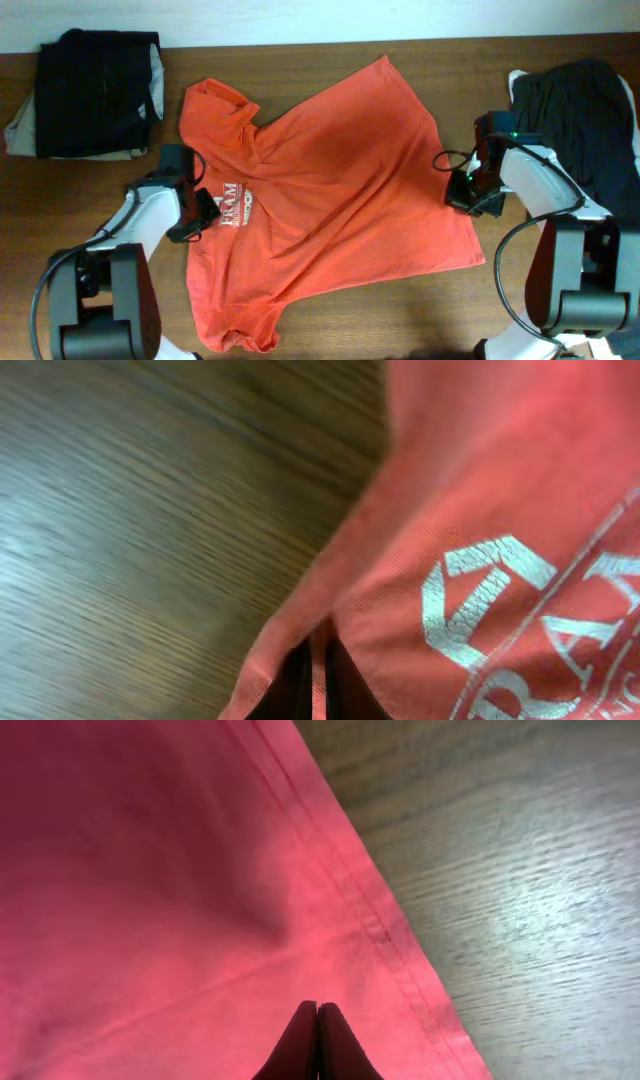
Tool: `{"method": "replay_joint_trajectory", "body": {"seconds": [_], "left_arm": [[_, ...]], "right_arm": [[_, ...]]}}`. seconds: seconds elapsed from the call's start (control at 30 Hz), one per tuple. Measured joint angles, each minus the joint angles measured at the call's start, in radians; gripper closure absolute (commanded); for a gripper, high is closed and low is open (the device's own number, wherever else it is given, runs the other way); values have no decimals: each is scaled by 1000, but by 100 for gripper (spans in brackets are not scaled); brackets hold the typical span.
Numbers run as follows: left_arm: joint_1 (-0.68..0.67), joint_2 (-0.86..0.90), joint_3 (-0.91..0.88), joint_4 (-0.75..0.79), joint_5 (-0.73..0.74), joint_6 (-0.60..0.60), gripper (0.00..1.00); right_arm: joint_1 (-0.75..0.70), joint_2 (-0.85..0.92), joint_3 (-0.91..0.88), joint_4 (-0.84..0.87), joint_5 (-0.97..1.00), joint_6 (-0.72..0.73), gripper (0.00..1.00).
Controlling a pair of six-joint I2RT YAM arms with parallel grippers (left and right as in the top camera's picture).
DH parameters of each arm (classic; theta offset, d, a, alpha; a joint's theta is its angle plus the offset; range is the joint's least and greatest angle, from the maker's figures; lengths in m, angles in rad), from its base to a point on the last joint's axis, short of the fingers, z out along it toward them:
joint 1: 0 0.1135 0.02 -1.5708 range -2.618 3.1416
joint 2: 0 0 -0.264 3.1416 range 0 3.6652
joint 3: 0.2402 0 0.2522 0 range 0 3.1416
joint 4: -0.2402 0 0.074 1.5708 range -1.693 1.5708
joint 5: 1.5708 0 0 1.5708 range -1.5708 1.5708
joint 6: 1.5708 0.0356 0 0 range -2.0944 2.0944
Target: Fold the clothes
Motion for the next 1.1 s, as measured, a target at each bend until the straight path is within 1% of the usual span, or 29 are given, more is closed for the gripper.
{"method": "replay_joint_trajectory", "body": {"seconds": [0.07,0.13,0.3,0.37,0.43,0.47,0.5,0.53,0.6,0.67,0.7,0.73,0.77,0.8,0.83,0.87,0.9,0.93,0.97,1.0,1.07,1.1], "left_arm": [[60,11,3,27,18,7,94],[113,41,31,53,34,17,94],[194,75,61,128,59,23,94],[307,88,75,134,66,23,94],[394,90,78,133,76,22,94],[406,91,79,131,91,23,94],[407,92,80,129,97,30,99],[406,93,85,123,101,40,99],[373,118,142,12,104,64,99],[317,137,212,-106,113,79,99],[287,135,260,-151,117,84,96],[257,104,302,-160,120,86,81],[244,63,312,-158,120,90,77],[226,-9,315,-153,119,92,78],[209,-47,322,-177,120,93,78],[175,-72,334,-280,121,93,71],[150,-72,336,-325,122,97,56],[111,-72,334,-401,122,108,30],[70,-72,334,-422,124,118,7],[24,-72,334,-447,127,130,1],[-41,-72,333,-456,127,142,1],[-66,-72,333,-424,127,142,1]], "right_arm": [[0,-2,-39,52,0,4,96],[0,-2,-76,61,0,6,96],[0,-2,-132,71,0,34,96],[0,-2,-132,68,-5,52,96],[0,-2,-133,35,-8,100,96],[0,-2,-134,23,-8,122,96],[0,-2,-135,-1,-3,150,96],[0,-3,-135,-35,29,187,96],[0,-31,-139,-74,84,246,96],[0,-103,-141,-142,159,333,96],[-6,-173,-143,-177,210,374,96],[-18,-259,-144,-162,228,365,93],[-26,-359,-146,-86,184,286,92],[-29,-428,-132,-37,126,220,92],[-29,-458,-118,-2,44,156,91],[-28,-452,-100,31,-90,96,78],[-21,-441,-98,34,-129,78,44],[-11,-411,-94,40,-148,68,17],[11,-345,-93,45,-170,49,16],[32,-283,-93,48,-183,47,36],[60,-204,-93,110,-208,32,86],[75,-151,-93,182,-243,14,96]]}}
